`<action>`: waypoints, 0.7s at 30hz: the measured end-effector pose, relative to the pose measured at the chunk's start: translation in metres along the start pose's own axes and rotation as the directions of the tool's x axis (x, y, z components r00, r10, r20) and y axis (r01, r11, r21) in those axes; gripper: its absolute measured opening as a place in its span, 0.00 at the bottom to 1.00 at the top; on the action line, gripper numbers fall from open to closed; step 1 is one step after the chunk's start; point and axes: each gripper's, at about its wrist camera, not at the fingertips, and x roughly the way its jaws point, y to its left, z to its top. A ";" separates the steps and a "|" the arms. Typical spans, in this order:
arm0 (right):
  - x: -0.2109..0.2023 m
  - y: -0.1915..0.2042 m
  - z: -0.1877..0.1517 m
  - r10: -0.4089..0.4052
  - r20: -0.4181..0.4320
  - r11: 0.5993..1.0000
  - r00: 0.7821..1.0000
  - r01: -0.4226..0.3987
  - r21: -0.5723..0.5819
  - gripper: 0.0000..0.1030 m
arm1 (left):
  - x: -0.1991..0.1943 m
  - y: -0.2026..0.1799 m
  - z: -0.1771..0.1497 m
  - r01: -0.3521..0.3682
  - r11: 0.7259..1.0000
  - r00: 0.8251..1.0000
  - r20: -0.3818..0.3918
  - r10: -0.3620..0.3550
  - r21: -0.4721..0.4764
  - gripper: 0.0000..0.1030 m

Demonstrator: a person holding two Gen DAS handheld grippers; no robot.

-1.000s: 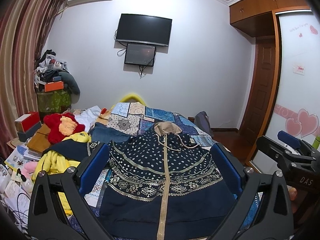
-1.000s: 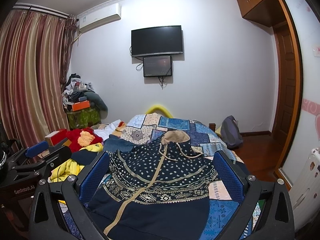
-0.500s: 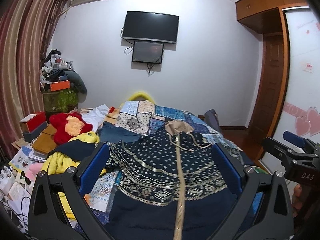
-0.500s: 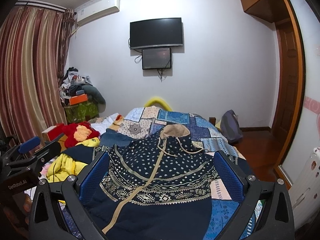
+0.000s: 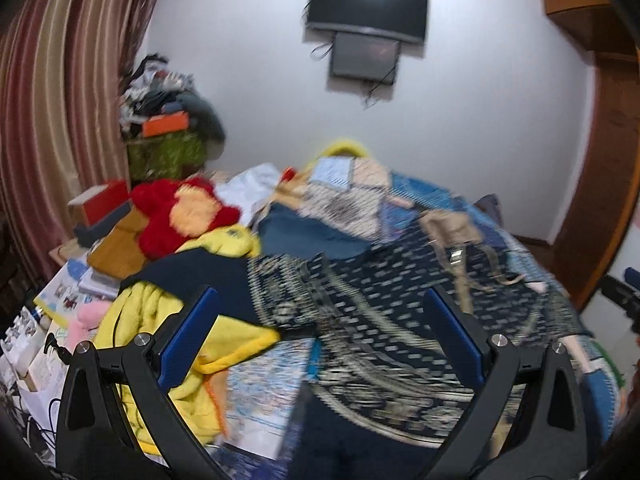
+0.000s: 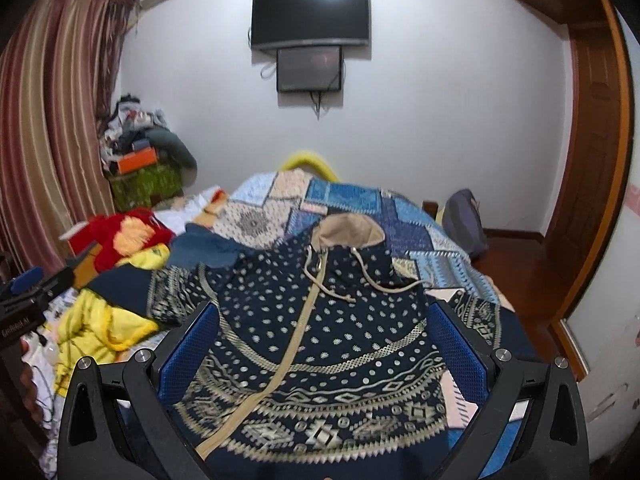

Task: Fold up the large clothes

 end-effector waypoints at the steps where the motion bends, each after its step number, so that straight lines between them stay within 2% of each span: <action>1: 0.015 0.000 0.000 -0.003 -0.019 1.000 1.000 0.003 -0.005 1.00 | 0.015 0.012 -0.003 -0.001 1.000 1.000 -0.015 0.001 -0.015 1.00; 7: 0.105 -0.013 -0.012 0.041 -0.174 0.999 0.984 -0.040 0.011 1.00 | 0.090 0.072 -0.023 -0.032 0.998 0.989 -0.144 0.023 -0.061 1.00; 13: 0.177 -0.023 -0.030 0.044 -0.305 0.999 0.951 -0.045 0.002 1.00 | 0.160 0.131 -0.043 -0.047 0.982 0.959 -0.284 -0.006 -0.181 1.00; 17: 0.196 -0.023 -0.036 0.035 -0.333 0.999 0.942 -0.044 -0.019 1.00 | 0.193 0.157 -0.049 -0.053 0.965 0.943 -0.330 -0.036 -0.257 0.85; 21: 0.205 -0.021 -0.039 0.047 -0.349 0.998 0.936 -0.057 -0.016 1.00 | 0.220 0.174 -0.052 -0.059 0.947 0.938 -0.342 -0.056 -0.317 0.78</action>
